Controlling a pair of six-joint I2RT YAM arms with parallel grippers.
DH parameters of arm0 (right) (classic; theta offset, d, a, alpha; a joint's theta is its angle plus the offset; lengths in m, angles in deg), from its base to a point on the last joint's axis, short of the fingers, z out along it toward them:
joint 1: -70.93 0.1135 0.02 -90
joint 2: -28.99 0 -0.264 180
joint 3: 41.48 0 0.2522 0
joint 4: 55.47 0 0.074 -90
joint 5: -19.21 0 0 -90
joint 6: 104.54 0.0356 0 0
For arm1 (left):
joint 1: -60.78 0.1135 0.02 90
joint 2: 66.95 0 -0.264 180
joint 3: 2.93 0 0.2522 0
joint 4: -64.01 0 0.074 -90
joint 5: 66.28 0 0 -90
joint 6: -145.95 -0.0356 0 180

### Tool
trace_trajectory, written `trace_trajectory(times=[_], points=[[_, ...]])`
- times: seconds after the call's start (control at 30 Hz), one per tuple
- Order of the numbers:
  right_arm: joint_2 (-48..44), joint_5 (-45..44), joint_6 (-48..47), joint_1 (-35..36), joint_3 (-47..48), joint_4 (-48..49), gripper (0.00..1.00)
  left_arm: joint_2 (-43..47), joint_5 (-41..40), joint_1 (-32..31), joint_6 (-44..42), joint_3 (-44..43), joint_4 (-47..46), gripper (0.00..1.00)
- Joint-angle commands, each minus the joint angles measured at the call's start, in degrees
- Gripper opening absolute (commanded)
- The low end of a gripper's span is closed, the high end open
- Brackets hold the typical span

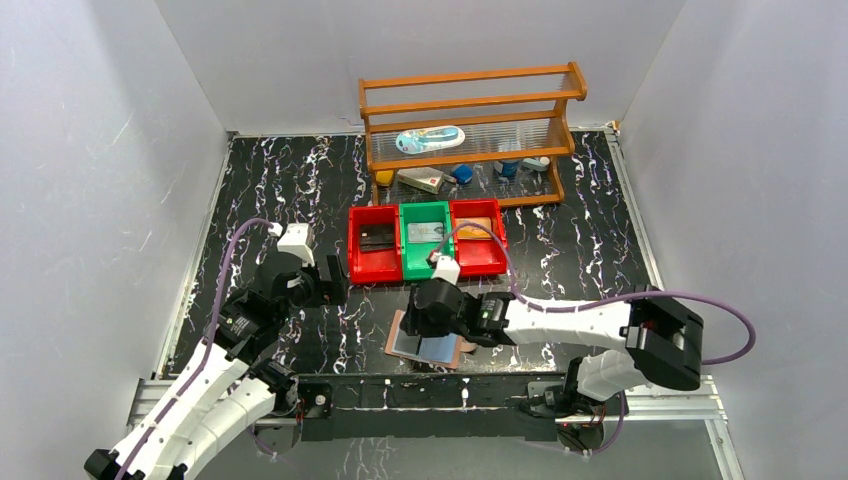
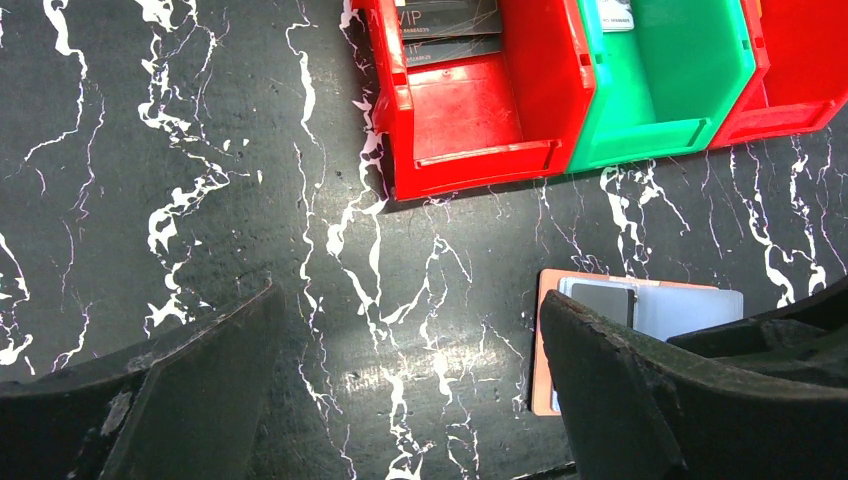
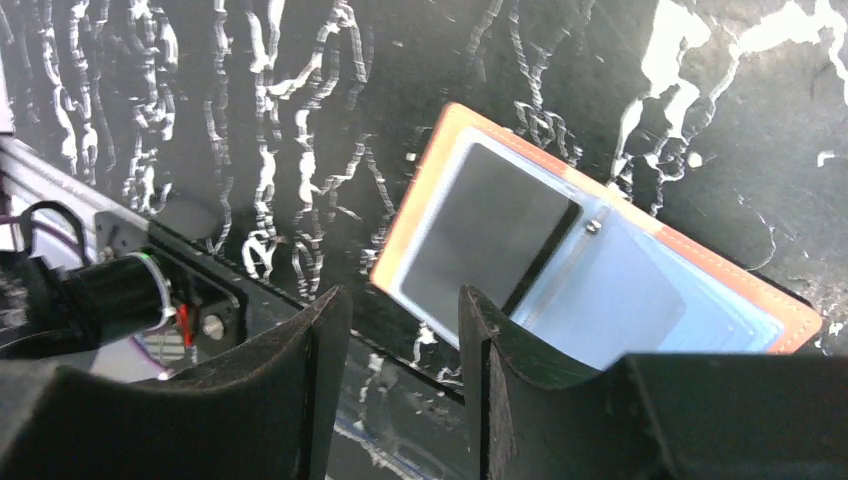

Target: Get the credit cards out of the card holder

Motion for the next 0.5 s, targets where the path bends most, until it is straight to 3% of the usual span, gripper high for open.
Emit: trace_trajectory(times=[0.0, 0.07, 0.13, 0.3, 0.47], points=[[0.6, -1.2, 11.9, 0.6, -10.1, 9.3, 0.51, 0.1, -0.5, 0.2, 0.0, -1.1, 0.5, 0.99], [0.6, -0.6, 15.0, 0.5, -13.9, 12.5, 0.51, 0.0, -0.1, 0.2, -0.1, -1.2, 0.5, 0.98], [0.5, 0.9, 18.9, 0.5, -20.6, 22.1, 0.48, -0.3, 0.9, 0.2, -0.4, -1.2, 0.3, 0.98], [-1.0, -0.4, 22.0, 0.0, -26.6, 26.4, 0.42, -0.8, 3.3, 0.2, -1.0, -1.0, -0.2, 0.98], [-2.5, -0.6, 21.5, -0.3, -28.1, 28.2, 0.37, 0.0, 13.7, 0.2, -1.4, 0.7, -3.8, 0.94]])
